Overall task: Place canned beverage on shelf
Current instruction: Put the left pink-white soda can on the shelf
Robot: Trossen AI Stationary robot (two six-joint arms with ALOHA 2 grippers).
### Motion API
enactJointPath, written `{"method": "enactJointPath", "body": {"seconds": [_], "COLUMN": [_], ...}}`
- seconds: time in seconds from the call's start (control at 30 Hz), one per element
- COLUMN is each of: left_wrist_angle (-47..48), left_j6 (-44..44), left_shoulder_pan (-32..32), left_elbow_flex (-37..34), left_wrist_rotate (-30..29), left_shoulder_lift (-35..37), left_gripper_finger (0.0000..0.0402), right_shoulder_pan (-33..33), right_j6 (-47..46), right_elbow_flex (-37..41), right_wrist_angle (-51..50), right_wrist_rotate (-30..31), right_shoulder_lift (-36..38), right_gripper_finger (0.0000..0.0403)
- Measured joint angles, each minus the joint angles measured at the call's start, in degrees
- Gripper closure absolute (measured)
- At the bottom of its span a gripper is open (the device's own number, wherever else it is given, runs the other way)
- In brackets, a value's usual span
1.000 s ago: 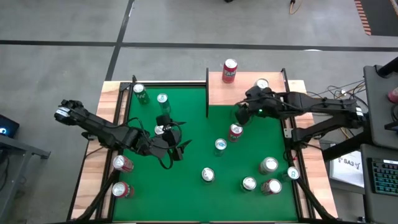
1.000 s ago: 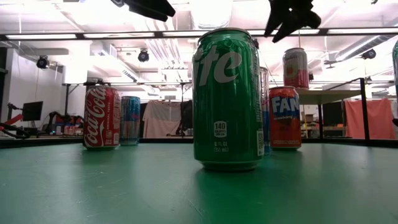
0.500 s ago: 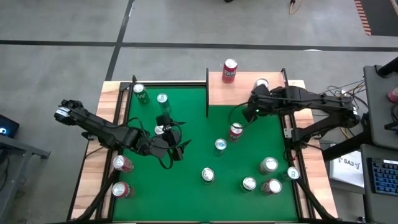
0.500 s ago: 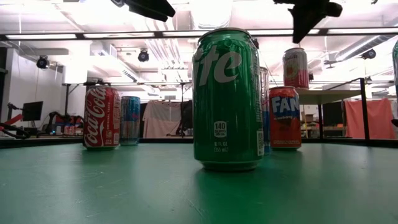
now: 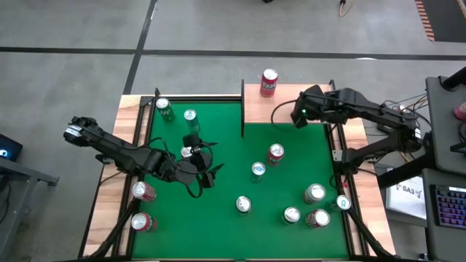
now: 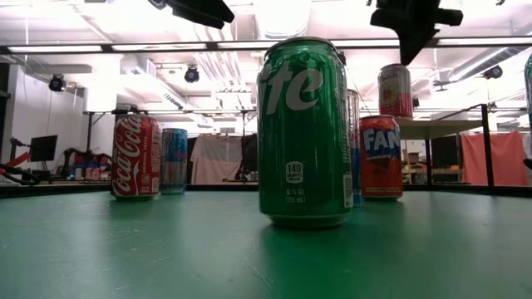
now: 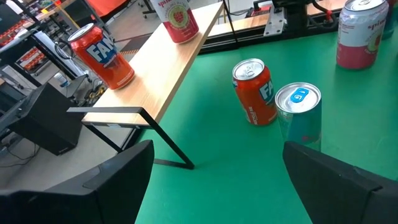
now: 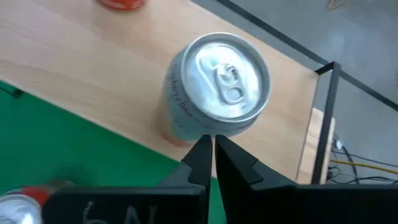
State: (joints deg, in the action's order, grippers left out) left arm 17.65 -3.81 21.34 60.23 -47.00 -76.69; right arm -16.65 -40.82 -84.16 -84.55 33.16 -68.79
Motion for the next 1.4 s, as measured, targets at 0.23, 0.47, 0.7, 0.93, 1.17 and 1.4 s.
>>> {"method": "enactJointPath", "body": {"seconds": [0.23, 0.47, 0.7, 0.93, 1.17, 1.4], "left_wrist_angle": [0.00, 0.00, 0.00, 0.02, 0.18, 0.25], "left_j6": [0.00, 0.02, 0.04, 0.07, 0.09, 0.07], "left_shoulder_pan": [0.00, 0.00, 0.00, 0.00, 0.00, 0.00], "left_elbow_flex": [-0.01, -0.01, -0.01, -0.01, -0.01, -0.01], "left_wrist_rotate": [0.00, 0.00, 0.02, 0.02, 0.02, 0.02], "left_shoulder_lift": [0.00, 0.00, 0.00, 0.00, 0.00, 0.00], "left_gripper_finger": [0.0061, 0.0061, 0.0061, 0.0061, 0.0061, 0.0061], "right_shoulder_pan": [-3.28, -5.09, -5.00, -5.04, -7.02, -7.89], "right_j6": [2.72, 4.39, 3.91, 4.87, 6.51, 7.54], "right_elbow_flex": [0.04, -0.71, -1.98, -1.77, -1.77, -1.77], "right_wrist_angle": [-0.09, -0.29, 0.11, 1.60, 1.55, 1.55], "right_wrist_rotate": [3.48, 3.90, -9.48, -3.32, 1.59, 2.37], "right_shoulder_lift": [0.00, 0.11, -0.02, -1.38, -1.58, -1.30], "right_gripper_finger": [0.0390, 0.0390, 0.0390, 0.0390, 0.0390, 0.0390]}}
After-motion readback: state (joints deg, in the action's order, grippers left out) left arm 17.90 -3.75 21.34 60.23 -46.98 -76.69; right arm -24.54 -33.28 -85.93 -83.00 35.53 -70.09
